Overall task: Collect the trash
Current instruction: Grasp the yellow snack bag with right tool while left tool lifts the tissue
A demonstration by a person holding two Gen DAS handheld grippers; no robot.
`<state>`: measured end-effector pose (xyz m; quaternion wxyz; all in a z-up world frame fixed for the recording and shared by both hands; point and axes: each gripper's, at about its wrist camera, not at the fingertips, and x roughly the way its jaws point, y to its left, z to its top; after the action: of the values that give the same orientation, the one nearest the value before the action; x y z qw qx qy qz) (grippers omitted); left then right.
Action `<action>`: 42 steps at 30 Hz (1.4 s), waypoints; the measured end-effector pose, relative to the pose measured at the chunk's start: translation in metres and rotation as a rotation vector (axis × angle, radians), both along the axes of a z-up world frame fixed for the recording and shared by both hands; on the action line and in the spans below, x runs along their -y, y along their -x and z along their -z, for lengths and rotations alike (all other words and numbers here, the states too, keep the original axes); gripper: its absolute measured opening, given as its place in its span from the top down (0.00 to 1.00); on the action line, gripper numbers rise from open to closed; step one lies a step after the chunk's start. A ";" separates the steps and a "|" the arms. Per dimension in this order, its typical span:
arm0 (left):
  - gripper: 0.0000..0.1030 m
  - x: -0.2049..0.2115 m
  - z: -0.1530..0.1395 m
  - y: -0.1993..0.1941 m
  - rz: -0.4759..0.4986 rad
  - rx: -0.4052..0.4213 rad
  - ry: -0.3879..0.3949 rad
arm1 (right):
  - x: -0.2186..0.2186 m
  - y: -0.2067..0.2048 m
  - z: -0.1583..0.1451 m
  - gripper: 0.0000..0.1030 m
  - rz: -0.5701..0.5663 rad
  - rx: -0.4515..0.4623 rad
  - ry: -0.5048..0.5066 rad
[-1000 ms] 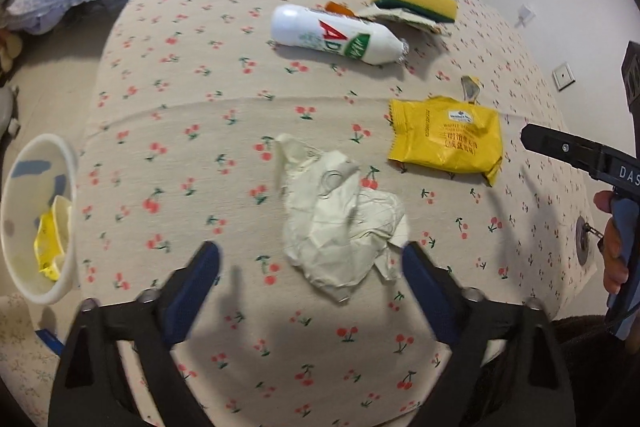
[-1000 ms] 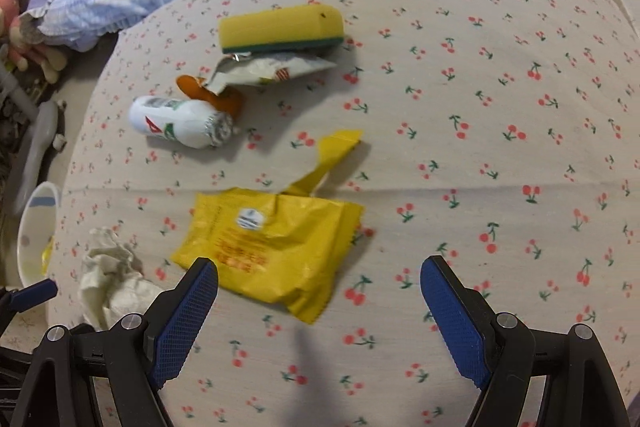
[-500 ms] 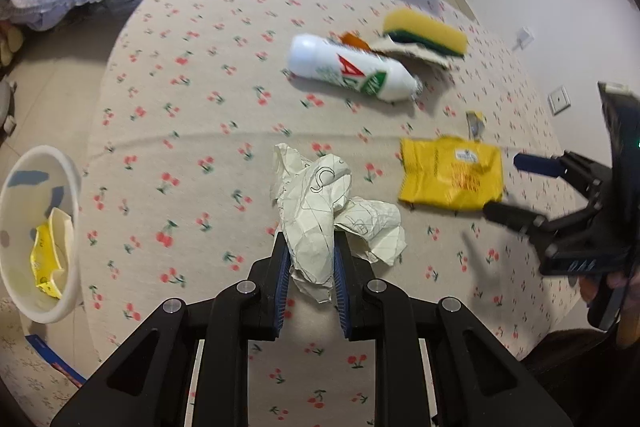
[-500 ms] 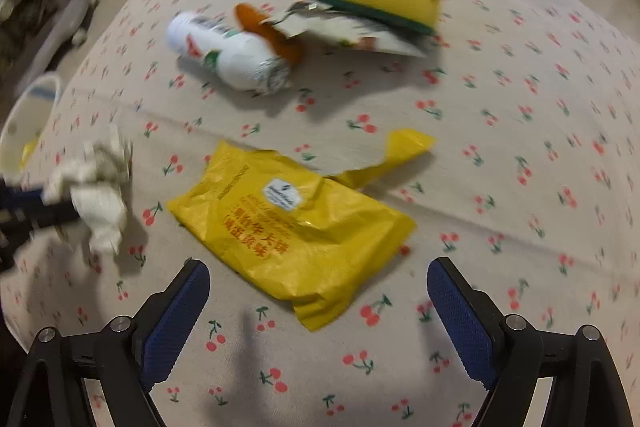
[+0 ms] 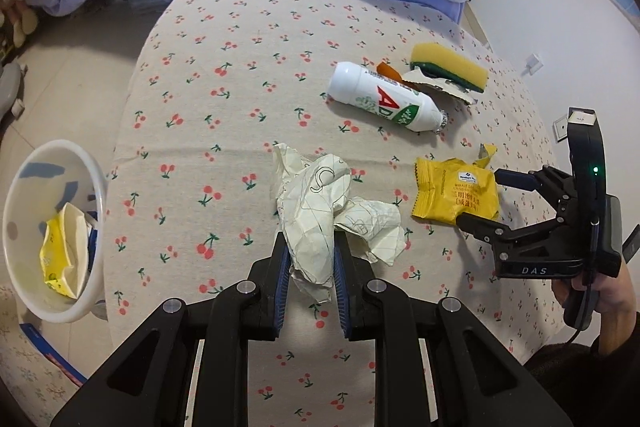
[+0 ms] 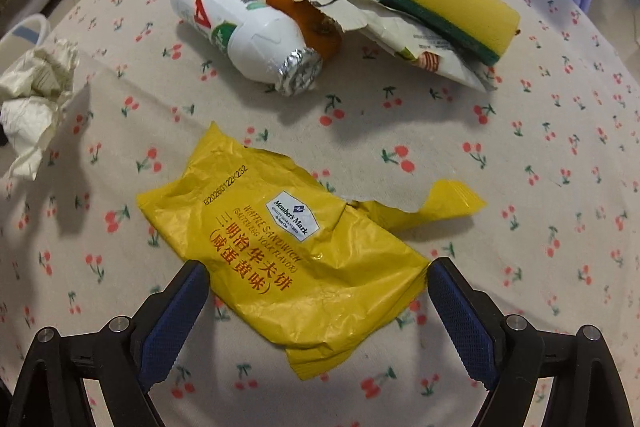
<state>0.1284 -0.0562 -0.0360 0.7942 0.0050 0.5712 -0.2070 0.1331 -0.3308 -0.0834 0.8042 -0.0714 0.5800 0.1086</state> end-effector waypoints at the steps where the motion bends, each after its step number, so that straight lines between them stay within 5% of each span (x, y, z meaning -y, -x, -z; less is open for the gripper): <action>1: 0.79 -0.001 0.000 0.000 -0.004 -0.001 0.002 | 0.000 -0.002 0.001 0.11 0.006 -0.003 -0.009; 5: 0.79 -0.008 -0.003 0.003 -0.017 0.002 0.014 | -0.002 -0.005 0.003 0.16 0.027 -0.007 -0.031; 15: 0.79 -0.032 -0.015 0.009 -0.068 0.021 0.045 | 0.009 0.004 -0.012 0.47 0.117 -0.005 -0.172; 18: 0.79 -0.040 -0.017 0.009 -0.086 0.021 0.058 | 0.010 0.009 -0.017 0.45 0.115 -0.001 -0.194; 21: 0.79 -0.046 -0.018 0.008 -0.098 0.022 0.062 | 0.018 0.008 -0.018 0.24 0.172 0.002 -0.211; 25: 0.79 -0.050 -0.016 0.007 -0.106 0.015 0.056 | 0.024 -0.001 -0.013 0.24 0.253 0.001 -0.248; 29: 0.79 -0.056 -0.014 0.007 -0.112 0.012 0.049 | 0.012 -0.002 -0.001 0.42 0.256 -0.018 -0.213; 34: 0.79 -0.067 -0.016 0.006 -0.131 0.017 0.058 | 0.000 0.000 -0.004 0.86 0.235 -0.016 -0.182; 42: 0.79 -0.108 -0.031 0.003 -0.223 0.051 0.108 | 0.005 0.011 -0.051 0.94 0.238 0.076 -0.320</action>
<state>0.1252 0.0520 -0.0050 0.8256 -0.0962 0.5361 -0.1475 0.1225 -0.3363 -0.0320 0.8337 0.1221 0.5290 0.1010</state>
